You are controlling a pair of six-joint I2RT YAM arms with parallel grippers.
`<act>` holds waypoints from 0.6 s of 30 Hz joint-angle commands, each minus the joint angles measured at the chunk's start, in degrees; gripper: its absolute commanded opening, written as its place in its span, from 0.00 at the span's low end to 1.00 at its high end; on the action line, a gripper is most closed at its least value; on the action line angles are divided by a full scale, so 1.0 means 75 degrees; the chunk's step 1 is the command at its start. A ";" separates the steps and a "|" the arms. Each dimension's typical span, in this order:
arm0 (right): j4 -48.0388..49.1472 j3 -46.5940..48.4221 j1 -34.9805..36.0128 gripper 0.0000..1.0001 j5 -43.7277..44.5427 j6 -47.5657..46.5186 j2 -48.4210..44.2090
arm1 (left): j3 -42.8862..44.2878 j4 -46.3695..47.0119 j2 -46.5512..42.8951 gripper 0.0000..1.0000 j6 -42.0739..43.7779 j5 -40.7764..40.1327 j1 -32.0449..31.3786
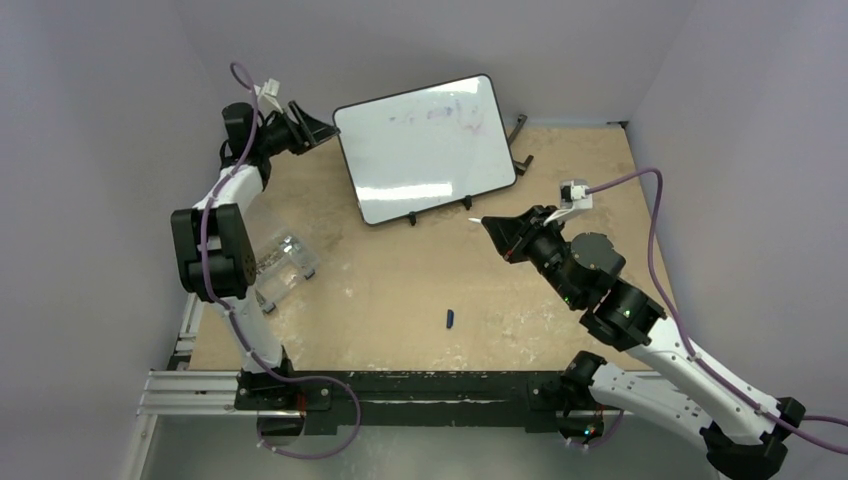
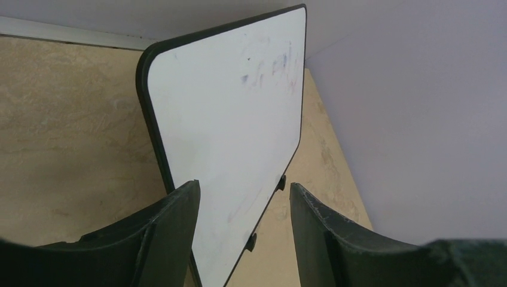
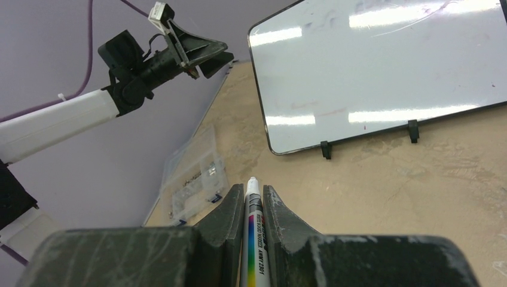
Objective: Write a sentence on the whiteboard
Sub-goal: Move the whiteboard to the center of the board.
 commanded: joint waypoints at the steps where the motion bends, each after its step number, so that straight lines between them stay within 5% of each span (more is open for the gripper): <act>1: 0.0133 0.0037 -0.0002 0.00 -0.0007 -0.0179 -0.0115 | -0.0028 0.1385 0.0613 0.56 -0.0530 0.0445 0.0114; 18: 0.0221 0.0017 -0.0003 0.00 -0.0045 -0.0267 0.0139 | -0.0040 0.4050 0.2139 0.53 -0.2315 0.0573 0.0165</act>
